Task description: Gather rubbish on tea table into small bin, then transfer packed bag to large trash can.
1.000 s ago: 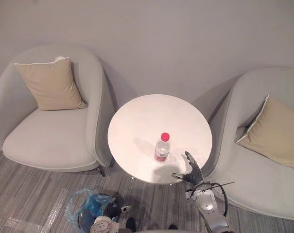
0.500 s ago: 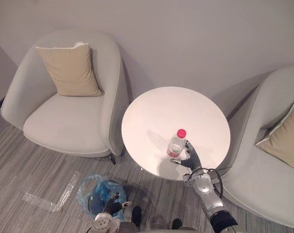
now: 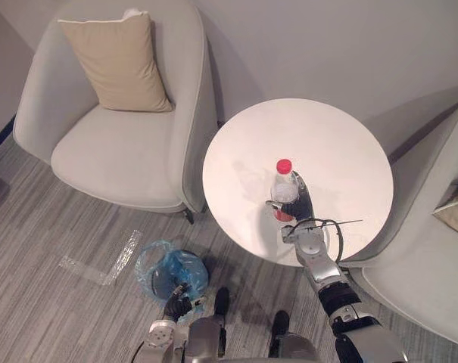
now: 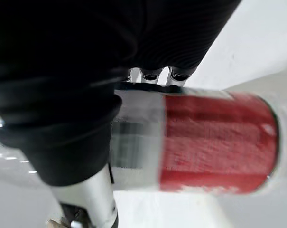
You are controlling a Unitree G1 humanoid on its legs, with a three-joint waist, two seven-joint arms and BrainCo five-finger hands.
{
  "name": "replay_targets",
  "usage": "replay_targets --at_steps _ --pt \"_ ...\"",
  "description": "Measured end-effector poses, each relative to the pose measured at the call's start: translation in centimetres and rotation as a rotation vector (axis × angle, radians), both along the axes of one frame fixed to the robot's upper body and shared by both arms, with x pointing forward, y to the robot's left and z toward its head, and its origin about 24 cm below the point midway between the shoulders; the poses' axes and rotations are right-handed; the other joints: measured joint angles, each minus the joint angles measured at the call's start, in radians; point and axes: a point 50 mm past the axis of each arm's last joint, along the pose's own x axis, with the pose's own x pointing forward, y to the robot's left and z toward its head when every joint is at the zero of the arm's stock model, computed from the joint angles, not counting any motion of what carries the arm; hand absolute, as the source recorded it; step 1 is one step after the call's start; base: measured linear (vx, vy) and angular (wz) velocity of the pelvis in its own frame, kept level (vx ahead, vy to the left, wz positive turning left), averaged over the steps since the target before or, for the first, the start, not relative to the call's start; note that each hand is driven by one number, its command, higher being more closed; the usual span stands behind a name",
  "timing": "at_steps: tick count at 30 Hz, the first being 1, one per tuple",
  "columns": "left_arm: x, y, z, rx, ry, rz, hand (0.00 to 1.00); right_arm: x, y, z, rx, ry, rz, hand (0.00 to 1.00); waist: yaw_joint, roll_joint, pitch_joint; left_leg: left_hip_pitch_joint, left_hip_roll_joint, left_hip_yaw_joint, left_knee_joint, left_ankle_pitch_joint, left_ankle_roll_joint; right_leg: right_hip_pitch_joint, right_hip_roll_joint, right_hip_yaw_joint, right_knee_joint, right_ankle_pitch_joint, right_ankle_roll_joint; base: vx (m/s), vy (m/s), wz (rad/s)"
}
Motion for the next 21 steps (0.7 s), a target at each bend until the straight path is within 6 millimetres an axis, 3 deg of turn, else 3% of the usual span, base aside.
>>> replay_targets --at_steps 9,16,21 --pt "0.4 0.0 0.2 -0.006 -0.019 0.006 0.0 0.4 0.2 0.8 0.023 -0.02 0.003 1.0 0.005 0.002 0.015 -0.03 -0.002 -0.005 0.036 -0.011 -0.001 -0.013 -0.001 -0.004 0.005 0.0 0.0 -0.02 0.002 0.02" --pt "0.3 -0.1 0.1 0.003 -0.002 -0.007 0.0 -3.2 0.2 0.9 0.058 -0.09 0.051 1.0 -0.004 -0.001 0.013 0.011 0.002 0.017 0.029 -0.023 0.001 0.009 -0.001 0.027 0.005 0.0 0.0 0.01 0.002 -0.12" --pt "-0.2 0.2 -0.3 0.032 0.029 -0.034 0.0 -6.0 1.0 0.5 0.054 -0.102 0.123 1.0 -0.027 -0.022 -0.011 0.057 0.006 0.053 -0.005 -0.022 0.001 0.026 0.0 0.059 -0.005 0.0 0.001 0.0 0.001 -0.24"
